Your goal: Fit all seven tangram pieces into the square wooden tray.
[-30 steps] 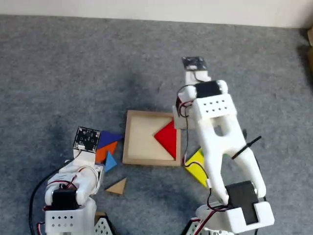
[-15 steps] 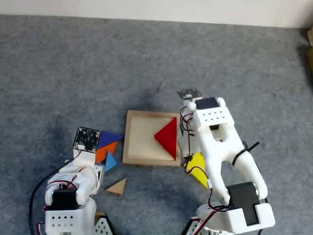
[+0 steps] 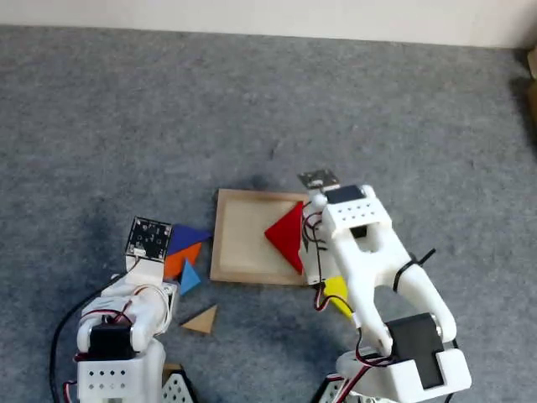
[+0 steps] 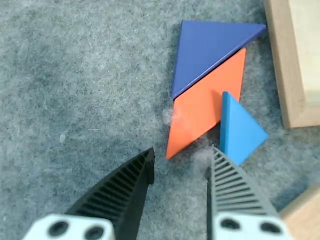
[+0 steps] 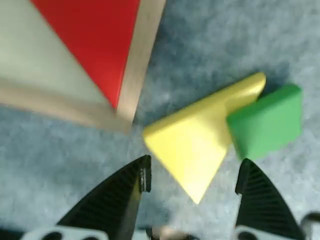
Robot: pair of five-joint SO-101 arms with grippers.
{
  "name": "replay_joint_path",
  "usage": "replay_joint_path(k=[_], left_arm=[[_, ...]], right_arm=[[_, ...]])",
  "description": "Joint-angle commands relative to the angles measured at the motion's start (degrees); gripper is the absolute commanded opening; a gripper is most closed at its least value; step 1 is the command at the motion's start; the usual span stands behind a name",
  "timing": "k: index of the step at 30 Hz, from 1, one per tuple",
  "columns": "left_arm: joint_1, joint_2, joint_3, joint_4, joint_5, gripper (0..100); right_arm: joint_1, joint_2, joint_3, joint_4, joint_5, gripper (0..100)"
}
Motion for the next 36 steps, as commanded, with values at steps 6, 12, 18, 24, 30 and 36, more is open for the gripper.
replay_joint_path(k=[6,12,18,24,30,36], left_arm=[[0.48,-0.22,1.10,0.35,0.18,17],[0.48,-0.22,1.10,0.35,0.18,17],[0.48,-0.22,1.10,0.35,0.18,17],[0.48,-0.22,1.10,0.35,0.18,17],[0.48,-0.22,1.10,0.35,0.18,17],[0.48,-0.22,1.10,0.35,0.18,17]], right_arm=[[-1.27,-2.42,5.93,-7.96,-0.35,27.1],[4.53,-2.42,7.25,-10.51,6.42,27.0],[8.57,-2.42,7.08,-13.14,10.20,20.2],[10.15,-2.42,7.08,-12.35,9.93,19.9],[6.20,-2.42,1.45,-8.13,-1.49,32.0],[2.86,-2.42,0.48,-10.07,-9.41,32.5]])
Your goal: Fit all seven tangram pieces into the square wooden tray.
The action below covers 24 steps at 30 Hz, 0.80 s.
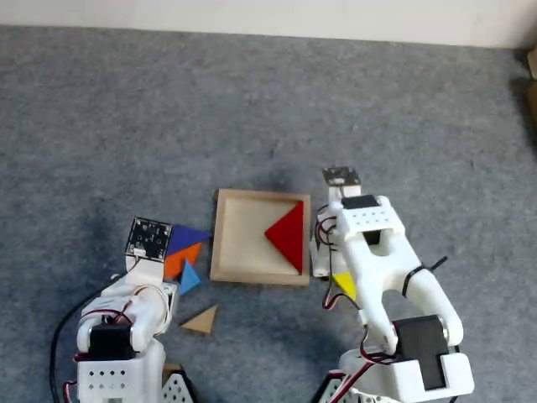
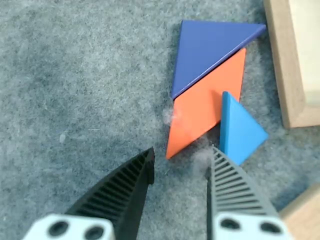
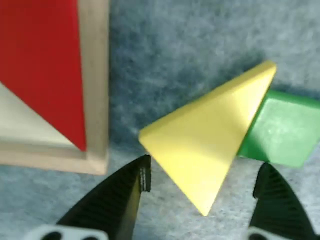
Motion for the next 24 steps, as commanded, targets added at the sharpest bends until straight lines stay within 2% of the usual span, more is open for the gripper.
replay_joint_path(k=[1,4,12,16,24], left_arm=[[0.48,-0.22,1.10,0.35,0.18,17],[0.48,-0.22,1.10,0.35,0.18,17],[0.48,-0.22,1.10,0.35,0.18,17],[0.48,-0.22,1.10,0.35,0.18,17],[0.48,-0.22,1.10,0.35,0.18,17]], right_arm=[[-1.89,-1.89,-3.03,-1.71,-4.75,32.5],[-2.24,-1.89,-2.86,-4.88,-7.12,32.5],[-1.45,2.86,-1.19,-10.07,-7.91,32.5],[-0.84,8.75,-1.98,-7.69,-7.65,32.5],[-0.57,8.84,-4.00,-4.70,-7.82,32.4]])
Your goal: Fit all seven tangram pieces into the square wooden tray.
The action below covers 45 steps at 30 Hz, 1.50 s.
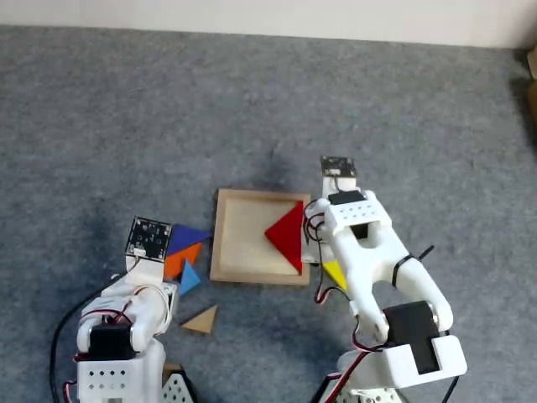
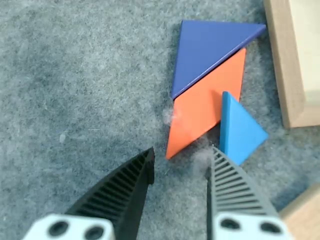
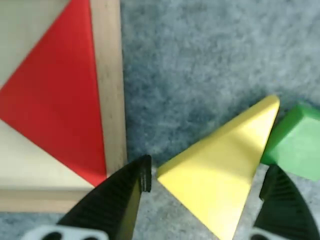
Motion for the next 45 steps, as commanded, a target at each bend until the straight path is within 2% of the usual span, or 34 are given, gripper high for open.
replay_joint_path(k=[1,14,25,30,37,40,45], left_arm=[[0.48,-0.22,1.10,0.35,0.18,17],[0.48,-0.22,1.10,0.35,0.18,17],[0.48,-0.22,1.10,0.35,0.18,17],[0.48,-0.22,1.10,0.35,0.18,17],[0.48,-0.22,1.10,0.35,0.18,17],[0.48,-0.22,1.10,0.35,0.18,17],[0.48,-0.22,1.10,0.35,0.18,17]], right_arm=[[1.36,1.10,-0.92,0.66,-0.26,32.4],[2.15,1.36,-1.27,0.40,-0.26,32.2],[3.74,1.01,-1.10,0.22,0.26,21.4],[3.65,0.92,-1.27,0.22,4.48,15.5],[3.74,0.48,-1.27,0.66,5.01,14.9],[3.82,-4.18,-0.92,0.75,5.36,14.6],[3.56,-15.52,-0.75,1.89,11.43,14.6]])
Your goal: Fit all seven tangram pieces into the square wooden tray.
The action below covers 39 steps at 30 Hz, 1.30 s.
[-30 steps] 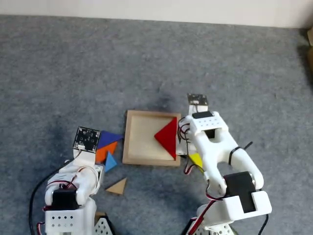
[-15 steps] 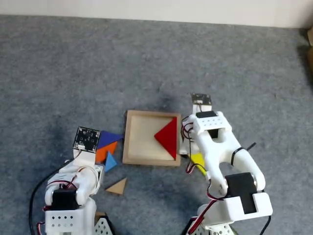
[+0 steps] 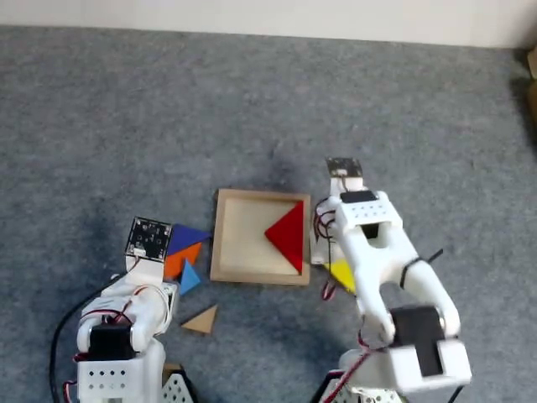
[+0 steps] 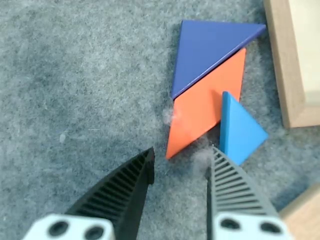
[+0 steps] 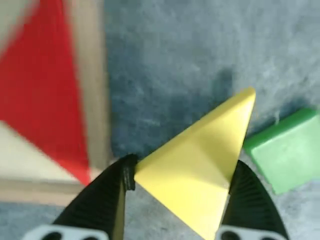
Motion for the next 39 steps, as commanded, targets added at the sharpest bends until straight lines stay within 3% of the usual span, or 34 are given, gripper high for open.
replay_joint_path(k=[1,9,19,30,39], left_arm=[[0.48,-0.22,1.10,0.35,0.18,17],[0.48,-0.22,1.10,0.35,0.18,17],[0.48,-0.22,1.10,0.35,0.18,17],[0.48,-0.22,1.10,0.35,0.18,17],[0.48,-0.22,1.10,0.35,0.18,17]], right_arm=[[0.75,-8.75,-1.19,2.59,4.13,14.6],[-0.40,-10.59,-6.55,6.55,19.78,14.6],[-11.03,-10.42,-13.49,6.46,37.45,14.5],[-18.77,-7.25,-15.96,6.37,48.00,14.5],[-19.03,10.07,-33.54,12.00,52.66,14.5]])
